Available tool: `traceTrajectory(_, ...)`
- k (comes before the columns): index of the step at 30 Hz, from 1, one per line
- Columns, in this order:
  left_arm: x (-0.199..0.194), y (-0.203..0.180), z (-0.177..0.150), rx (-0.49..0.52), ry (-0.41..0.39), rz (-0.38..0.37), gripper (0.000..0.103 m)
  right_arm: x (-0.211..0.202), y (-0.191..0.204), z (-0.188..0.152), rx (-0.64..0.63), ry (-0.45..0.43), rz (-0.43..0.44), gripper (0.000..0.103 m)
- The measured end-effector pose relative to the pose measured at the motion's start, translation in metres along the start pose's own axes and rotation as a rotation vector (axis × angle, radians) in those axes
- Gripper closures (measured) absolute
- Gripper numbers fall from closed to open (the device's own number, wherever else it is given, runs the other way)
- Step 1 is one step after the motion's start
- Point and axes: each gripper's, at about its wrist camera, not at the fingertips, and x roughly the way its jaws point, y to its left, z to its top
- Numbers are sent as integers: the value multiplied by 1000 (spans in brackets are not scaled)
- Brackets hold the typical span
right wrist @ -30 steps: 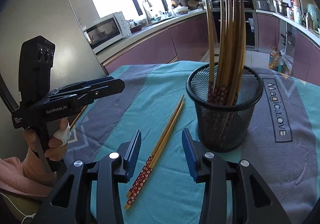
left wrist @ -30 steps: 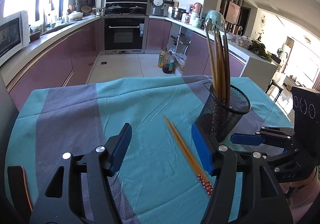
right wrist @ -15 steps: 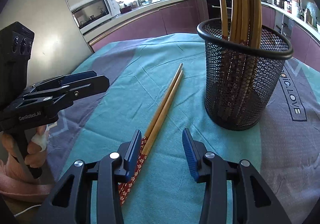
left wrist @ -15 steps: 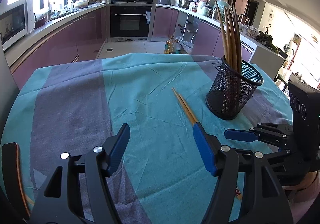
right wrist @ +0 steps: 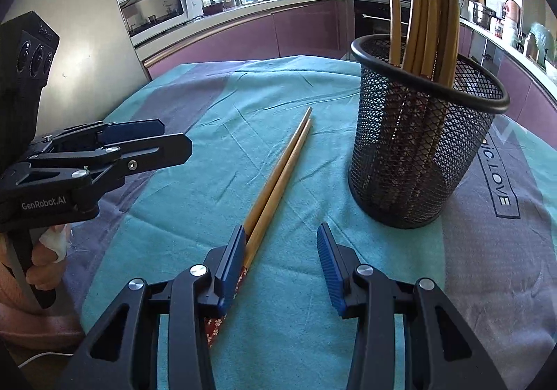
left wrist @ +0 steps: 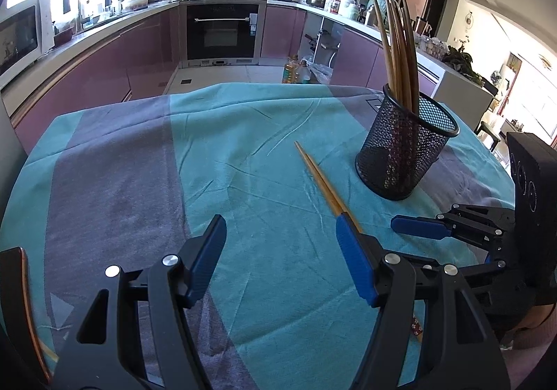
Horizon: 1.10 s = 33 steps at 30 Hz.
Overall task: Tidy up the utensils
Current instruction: 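Withdraw both tools from the cup toward the last two chopsticks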
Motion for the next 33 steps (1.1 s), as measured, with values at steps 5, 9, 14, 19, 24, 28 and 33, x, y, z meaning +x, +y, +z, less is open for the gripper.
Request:
traceTrajectory(5,10,-9,-1,36,28,-11,39,-3,-9,-1,30,3,16,64)
traceTrajectory(9,23,-19,0,58,67,-36,40,-4,-14,-3,51,3,29,64)
traceTrajectory(14,42,-32,0,91,117,-58,45,-8,-21,-7,64,0,43,65)
traceTrajectory(19,57,-38,0,94,158,-76,50,-9,-23,-7,67,-1,48,66)
traceTrajectory(24,63,-38,-1,101,165,-71,57,-11,-25,-8,64,-1,50,66)
traceTrajectory(28,62,-38,-1,91,173,-84,68,-10,-23,-6,61,-1,49,65)
traceTrajectory(33,57,-32,-5,60,174,-98,80,-6,-19,0,45,1,48,65)
